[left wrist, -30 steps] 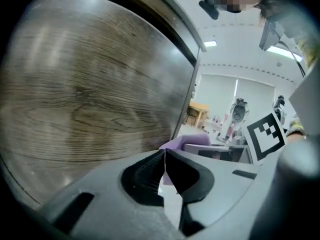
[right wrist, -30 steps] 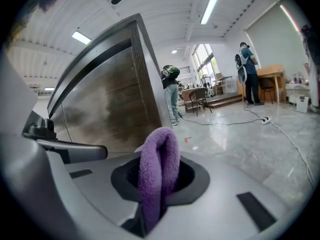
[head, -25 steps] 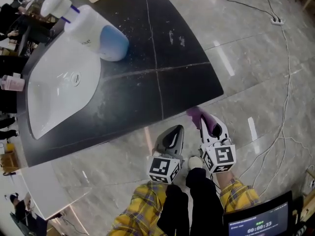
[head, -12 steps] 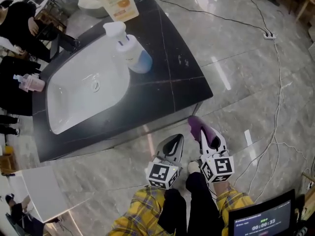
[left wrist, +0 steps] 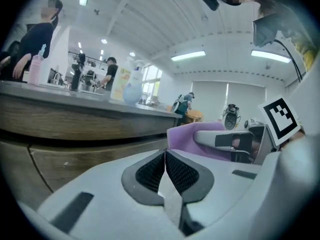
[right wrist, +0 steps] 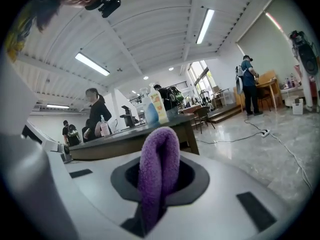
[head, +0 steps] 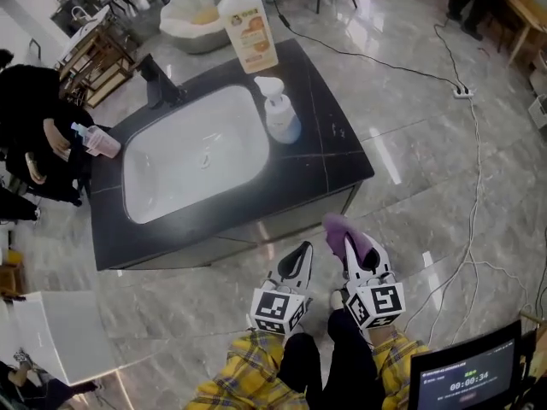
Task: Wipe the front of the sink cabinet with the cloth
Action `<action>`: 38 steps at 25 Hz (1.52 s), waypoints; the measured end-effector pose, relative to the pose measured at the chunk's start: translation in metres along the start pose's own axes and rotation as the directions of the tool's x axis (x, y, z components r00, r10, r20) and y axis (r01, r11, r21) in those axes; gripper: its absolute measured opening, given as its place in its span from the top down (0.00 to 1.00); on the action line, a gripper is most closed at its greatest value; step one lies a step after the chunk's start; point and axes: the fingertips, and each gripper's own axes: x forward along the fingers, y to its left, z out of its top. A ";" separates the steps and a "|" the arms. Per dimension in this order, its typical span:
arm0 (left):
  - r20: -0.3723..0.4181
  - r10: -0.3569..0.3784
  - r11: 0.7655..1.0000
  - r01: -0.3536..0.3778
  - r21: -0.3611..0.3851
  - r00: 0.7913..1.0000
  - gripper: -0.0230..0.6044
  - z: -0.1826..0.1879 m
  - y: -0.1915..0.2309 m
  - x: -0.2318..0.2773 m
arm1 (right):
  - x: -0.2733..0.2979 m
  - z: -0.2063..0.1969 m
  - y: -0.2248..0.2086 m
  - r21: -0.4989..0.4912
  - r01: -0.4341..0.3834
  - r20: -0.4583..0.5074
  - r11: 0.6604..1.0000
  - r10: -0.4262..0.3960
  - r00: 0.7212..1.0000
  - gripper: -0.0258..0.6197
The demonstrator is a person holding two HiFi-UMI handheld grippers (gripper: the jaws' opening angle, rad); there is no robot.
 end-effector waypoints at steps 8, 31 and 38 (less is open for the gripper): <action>0.090 0.077 0.997 -0.076 -0.015 0.993 0.95 0.068 0.022 -0.080 | -0.019 0.066 0.082 -0.012 -0.086 0.072 0.996 0.087 0.994 0.89; 0.356 0.286 0.956 -0.293 -0.036 0.890 0.95 0.193 0.051 -0.267 | -0.062 0.158 0.267 -0.117 -0.384 0.069 0.916 0.394 0.917 0.89; 0.388 0.312 0.944 -0.330 -0.023 0.867 0.95 0.188 0.039 -0.297 | -0.086 0.156 0.280 -0.098 -0.423 0.025 0.901 0.427 0.904 0.89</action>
